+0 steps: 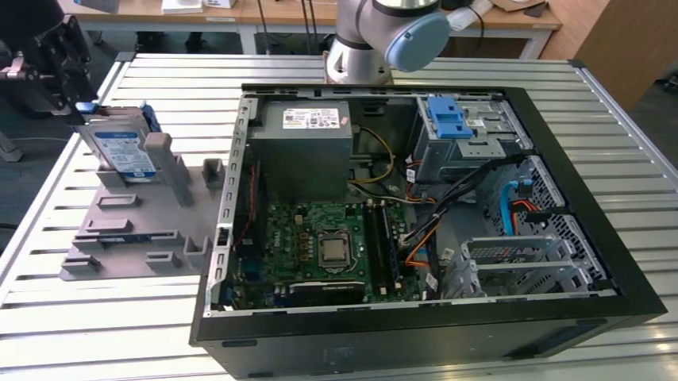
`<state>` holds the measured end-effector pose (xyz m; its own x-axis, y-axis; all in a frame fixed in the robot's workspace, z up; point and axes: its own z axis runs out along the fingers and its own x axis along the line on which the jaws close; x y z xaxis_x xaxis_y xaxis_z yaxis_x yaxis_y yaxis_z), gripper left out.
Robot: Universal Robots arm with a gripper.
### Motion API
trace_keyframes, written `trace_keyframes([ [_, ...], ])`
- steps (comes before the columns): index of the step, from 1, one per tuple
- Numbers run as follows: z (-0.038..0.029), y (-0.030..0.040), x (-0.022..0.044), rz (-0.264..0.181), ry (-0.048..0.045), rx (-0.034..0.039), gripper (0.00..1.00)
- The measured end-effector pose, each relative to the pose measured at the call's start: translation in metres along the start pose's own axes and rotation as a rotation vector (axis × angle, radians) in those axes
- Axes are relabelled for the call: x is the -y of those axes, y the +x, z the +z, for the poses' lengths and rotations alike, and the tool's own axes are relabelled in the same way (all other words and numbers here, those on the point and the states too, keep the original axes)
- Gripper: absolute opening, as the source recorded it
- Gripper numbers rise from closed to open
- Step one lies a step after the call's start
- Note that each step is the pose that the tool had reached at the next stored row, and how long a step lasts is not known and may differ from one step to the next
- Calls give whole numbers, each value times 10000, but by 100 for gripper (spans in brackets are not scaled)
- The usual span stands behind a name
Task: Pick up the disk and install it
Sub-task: 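Pick up the disk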
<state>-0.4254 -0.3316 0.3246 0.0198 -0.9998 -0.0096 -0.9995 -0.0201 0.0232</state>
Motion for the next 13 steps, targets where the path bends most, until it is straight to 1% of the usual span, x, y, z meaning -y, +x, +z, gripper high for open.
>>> trace_keyframes([
  [2,25,-22,-7,18,-2,2,59],
  [8,88,-25,-35,24,-6,7,59],
  [12,99,-26,-36,24,-9,5,59],
  [13,99,-26,-36,25,-10,5,58],
])
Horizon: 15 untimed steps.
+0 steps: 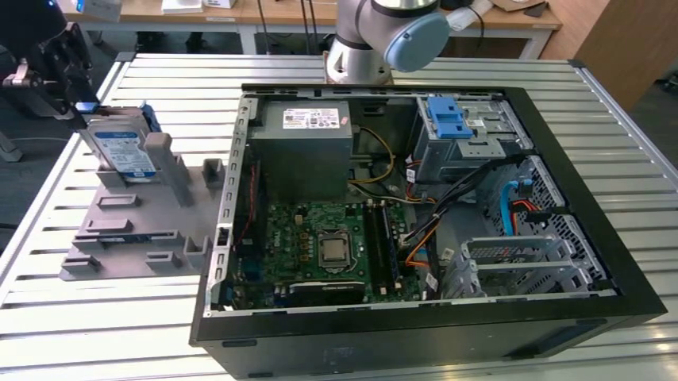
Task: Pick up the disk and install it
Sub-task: 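Pick up the disk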
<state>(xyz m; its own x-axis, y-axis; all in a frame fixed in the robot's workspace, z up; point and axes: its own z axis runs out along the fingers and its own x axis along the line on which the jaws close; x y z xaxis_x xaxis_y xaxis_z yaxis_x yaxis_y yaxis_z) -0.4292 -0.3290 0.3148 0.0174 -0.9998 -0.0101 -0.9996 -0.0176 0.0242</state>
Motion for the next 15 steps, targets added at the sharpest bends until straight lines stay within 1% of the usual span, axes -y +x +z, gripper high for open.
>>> trace_keyframes([
  [1,1,0,0,0,3,1,58],
  [2,2,0,0,0,3,1,51],
  [7,28,-40,-1,0,4,2,51],
  [9,54,-44,-5,-1,3,1,51],
  [15,162,-44,-26,0,3,1,51],
])
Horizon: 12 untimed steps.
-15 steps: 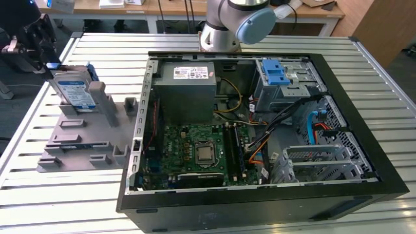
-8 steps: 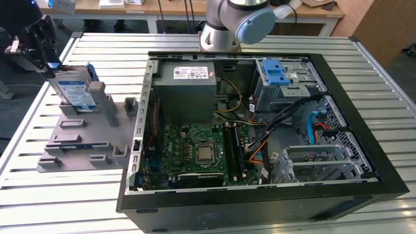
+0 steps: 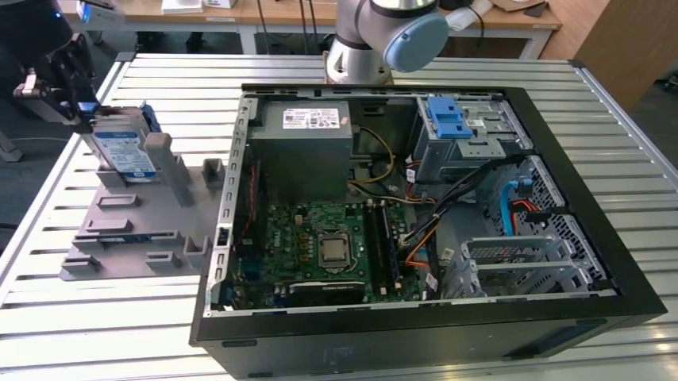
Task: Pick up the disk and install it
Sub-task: 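Pick up the disk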
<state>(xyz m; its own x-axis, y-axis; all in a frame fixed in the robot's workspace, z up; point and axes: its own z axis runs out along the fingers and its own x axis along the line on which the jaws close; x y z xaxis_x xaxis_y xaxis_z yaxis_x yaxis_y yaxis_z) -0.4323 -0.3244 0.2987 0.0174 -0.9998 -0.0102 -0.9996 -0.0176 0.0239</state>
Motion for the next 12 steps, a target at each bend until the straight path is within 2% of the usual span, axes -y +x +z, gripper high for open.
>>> trace_keyframes([
  [6,85,1,-8,0,0,0,51],
  [9,91,1,-8,0,-3,-2,49],
  [10,92,1,-8,-1,-3,-2,42],
  [12,93,1,-8,0,0,-1,42],
])
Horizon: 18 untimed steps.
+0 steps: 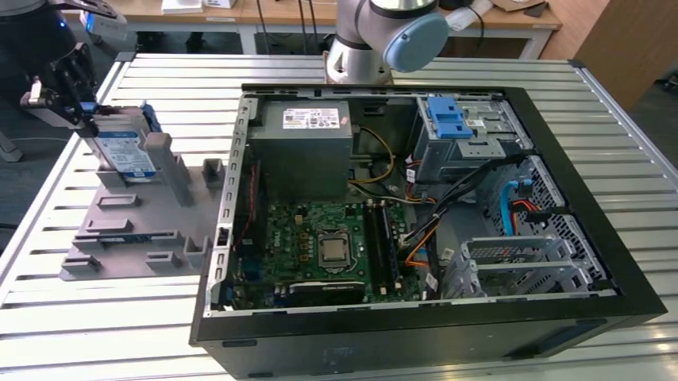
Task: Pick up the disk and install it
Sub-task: 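Pick up the disk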
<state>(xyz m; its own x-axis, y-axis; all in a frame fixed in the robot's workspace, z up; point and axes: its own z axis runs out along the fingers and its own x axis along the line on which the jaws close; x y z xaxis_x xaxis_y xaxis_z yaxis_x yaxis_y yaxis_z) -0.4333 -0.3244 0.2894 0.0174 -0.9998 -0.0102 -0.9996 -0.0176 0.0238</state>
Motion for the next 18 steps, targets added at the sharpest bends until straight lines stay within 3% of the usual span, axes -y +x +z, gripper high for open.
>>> trace_keyframes([
  [9,0,2,0,0,0,-1,42],
  [11,0,1,0,1,0,-1,44],
  [12,0,2,0,7,-1,-1,50],
  [18,8,5,2,123,1,-6,50],
])
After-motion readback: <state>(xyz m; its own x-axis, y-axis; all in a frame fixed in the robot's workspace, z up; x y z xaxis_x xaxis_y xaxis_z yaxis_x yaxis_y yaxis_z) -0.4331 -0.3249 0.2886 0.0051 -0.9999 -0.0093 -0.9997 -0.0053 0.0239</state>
